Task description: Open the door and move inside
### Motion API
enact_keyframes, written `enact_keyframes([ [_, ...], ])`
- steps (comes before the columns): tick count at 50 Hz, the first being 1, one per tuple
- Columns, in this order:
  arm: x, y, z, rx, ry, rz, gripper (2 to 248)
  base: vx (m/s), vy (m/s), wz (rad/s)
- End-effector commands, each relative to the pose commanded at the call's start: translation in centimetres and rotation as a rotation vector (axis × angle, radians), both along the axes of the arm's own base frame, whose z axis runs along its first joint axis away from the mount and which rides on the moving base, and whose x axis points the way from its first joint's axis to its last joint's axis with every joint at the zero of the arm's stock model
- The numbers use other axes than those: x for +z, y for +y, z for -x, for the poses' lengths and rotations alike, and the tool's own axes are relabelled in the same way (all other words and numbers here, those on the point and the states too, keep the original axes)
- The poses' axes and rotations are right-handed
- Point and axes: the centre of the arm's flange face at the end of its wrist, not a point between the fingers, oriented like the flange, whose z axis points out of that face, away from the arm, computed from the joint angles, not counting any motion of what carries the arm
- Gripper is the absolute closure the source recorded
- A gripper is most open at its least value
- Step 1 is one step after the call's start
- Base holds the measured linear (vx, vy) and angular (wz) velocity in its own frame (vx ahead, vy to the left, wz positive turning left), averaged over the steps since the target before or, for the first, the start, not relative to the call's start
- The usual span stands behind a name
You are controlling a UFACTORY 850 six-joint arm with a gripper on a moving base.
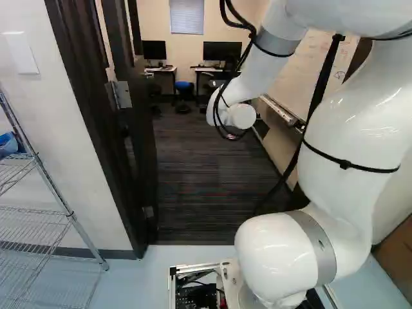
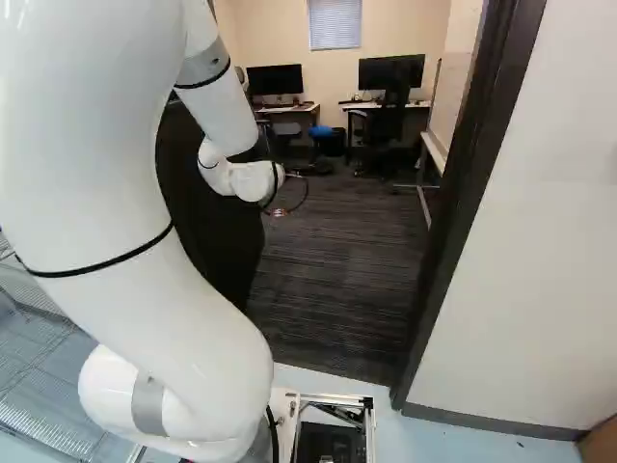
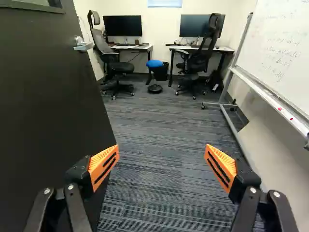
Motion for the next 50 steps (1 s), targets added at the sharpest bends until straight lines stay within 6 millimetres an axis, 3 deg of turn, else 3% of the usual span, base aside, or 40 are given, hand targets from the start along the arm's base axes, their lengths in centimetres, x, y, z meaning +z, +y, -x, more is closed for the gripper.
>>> enact_keyframes([
  [24, -1.3, -0.3, 4.1, -0.005, 0.009, 0.001, 3, 0.0, 0.0, 0.0],
  [50, -3.7, -0.8, 11.0, -0.013, 0.024, 0.002, 3, 0.0, 0.0, 0.0],
])
